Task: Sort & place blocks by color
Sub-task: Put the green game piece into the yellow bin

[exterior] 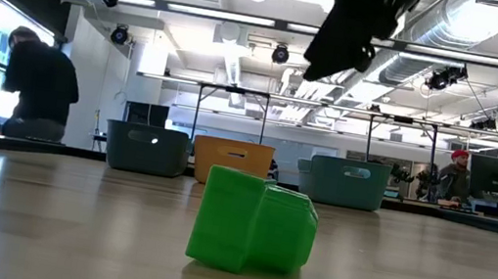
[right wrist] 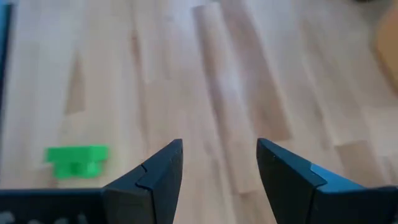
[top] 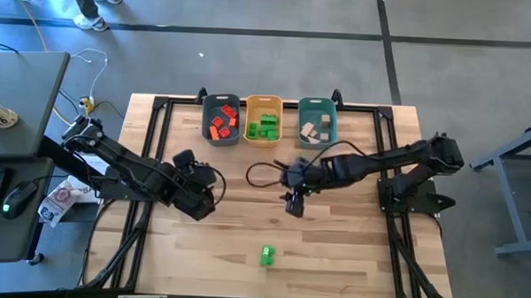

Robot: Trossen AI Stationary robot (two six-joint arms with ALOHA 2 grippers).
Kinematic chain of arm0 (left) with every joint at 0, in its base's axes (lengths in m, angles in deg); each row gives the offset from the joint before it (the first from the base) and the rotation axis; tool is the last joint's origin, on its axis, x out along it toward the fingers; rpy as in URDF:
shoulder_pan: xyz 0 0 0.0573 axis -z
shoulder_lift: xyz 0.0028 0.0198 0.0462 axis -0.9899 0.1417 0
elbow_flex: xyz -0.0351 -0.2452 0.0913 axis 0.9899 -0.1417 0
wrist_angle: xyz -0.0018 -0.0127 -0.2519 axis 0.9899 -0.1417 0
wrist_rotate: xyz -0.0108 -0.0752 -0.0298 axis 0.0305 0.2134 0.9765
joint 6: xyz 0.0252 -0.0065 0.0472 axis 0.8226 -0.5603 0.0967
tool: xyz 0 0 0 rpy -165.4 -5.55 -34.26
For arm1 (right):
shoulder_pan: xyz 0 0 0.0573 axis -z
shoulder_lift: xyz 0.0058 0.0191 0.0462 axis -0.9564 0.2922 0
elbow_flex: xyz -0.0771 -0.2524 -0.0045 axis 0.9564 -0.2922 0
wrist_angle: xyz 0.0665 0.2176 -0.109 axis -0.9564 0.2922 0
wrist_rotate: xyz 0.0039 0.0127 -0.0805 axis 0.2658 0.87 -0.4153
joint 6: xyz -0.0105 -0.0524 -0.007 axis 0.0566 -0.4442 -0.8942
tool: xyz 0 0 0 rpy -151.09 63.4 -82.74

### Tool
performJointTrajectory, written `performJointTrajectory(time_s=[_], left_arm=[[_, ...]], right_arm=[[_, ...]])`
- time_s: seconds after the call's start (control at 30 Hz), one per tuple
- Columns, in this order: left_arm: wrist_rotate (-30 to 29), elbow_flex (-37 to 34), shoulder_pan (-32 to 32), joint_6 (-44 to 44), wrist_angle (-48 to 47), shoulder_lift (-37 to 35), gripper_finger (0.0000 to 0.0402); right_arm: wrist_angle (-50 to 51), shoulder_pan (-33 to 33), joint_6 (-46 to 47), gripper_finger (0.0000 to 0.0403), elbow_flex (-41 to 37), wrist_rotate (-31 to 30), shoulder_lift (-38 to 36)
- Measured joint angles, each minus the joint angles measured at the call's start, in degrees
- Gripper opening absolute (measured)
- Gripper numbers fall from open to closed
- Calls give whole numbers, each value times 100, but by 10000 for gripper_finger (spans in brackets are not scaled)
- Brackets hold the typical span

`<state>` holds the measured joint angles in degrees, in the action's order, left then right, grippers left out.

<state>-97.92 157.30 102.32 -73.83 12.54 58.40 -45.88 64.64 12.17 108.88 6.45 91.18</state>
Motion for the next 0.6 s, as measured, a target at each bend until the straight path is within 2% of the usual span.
performJointTrajectory(time_s=[0.17,0.4,0.6], left_arm=[[-84,-4,-56,5,-64,-40,216],[-78,-4,-96,0,-60,-38,216],[-61,-4,-96,-240,-59,-38,216]], right_arm=[[-278,-257,-74,190,1,283,0],[-701,-627,-1316,190,0,440,0],[-1277,-895,-1881,196,1,440,0]])
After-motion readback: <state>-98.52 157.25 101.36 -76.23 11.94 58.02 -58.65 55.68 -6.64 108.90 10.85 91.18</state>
